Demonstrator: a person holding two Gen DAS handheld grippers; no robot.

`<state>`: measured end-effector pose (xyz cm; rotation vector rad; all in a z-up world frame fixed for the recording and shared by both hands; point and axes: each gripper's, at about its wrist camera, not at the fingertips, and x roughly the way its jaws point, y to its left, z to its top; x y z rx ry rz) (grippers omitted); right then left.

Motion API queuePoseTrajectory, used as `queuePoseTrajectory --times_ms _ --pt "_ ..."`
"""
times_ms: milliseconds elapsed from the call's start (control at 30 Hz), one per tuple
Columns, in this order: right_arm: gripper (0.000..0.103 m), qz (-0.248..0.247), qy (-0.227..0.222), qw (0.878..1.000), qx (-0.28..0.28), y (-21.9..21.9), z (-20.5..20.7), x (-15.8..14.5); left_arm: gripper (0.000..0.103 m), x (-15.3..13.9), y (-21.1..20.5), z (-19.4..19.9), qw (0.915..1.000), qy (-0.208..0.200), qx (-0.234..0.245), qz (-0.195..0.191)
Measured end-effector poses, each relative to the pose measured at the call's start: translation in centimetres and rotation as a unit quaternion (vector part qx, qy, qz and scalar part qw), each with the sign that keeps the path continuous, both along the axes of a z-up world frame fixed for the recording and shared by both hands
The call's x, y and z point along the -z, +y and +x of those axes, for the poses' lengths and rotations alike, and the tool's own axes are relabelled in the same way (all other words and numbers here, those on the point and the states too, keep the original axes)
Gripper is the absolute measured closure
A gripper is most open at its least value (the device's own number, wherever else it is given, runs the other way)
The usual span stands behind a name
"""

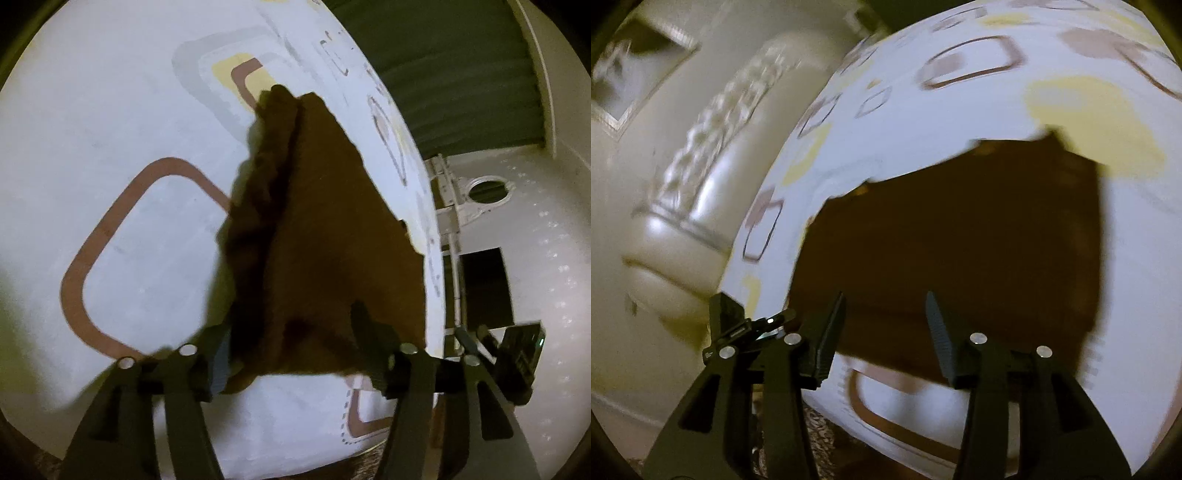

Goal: Fold small clothes

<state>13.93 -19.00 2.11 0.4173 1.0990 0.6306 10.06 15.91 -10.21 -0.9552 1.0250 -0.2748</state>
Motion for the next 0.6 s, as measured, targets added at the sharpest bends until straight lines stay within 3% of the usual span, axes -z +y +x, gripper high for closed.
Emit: queuePoseTrajectory --times_ms 167,300,500,600 --pt "0.052 -0.052 -0.002 0.995 -0.082 11.3 2.9 -1.8 0.038 0.2 1.3 0.5 0.9984 -0.018 -0.018 -0.051" --pt "0.046 -0.088 0.013 0.990 -0.111 18.0 4.6 -2.4 0.038 1.1 2.0 0.8 0.9962 -0.022 -0.024 -0.081" --pt "0.039 -0.191 0.024 0.971 -0.142 27.8 7.0 -0.8 0.042 0.7 1.0 0.6 0.9979 -0.050 -0.006 -0.042" --pt "0.039 -0.241 0.036 0.960 -0.137 31.3 8.4 1.3 0.060 0.8 0.4 0.8 0.9988 -0.047 0.001 -0.008"
